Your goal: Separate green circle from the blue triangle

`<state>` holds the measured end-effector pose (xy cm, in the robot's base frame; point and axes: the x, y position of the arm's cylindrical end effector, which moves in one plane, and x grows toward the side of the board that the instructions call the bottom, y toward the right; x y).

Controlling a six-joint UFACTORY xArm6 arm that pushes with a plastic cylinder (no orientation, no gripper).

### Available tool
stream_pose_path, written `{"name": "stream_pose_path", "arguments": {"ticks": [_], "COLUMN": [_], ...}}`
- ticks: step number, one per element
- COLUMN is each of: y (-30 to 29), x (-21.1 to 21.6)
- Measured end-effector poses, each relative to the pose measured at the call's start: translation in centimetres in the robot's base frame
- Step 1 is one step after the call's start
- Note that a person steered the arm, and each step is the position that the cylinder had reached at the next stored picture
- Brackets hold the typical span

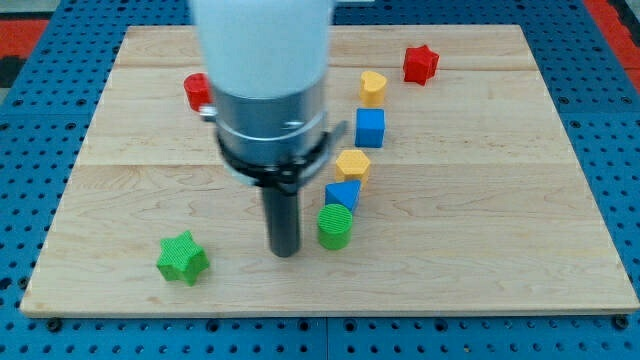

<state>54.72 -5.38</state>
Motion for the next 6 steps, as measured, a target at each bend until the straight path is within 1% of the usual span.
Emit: {"name": "stream_pose_path", "arguments": {"ticks": [1, 2, 3, 4, 5, 6], "y": [0.6, 8.5, 13.4, 8.8, 6.5, 13.3], "x": [-2.6, -2.3, -0.3, 0.8, 4.3, 5.3]}}
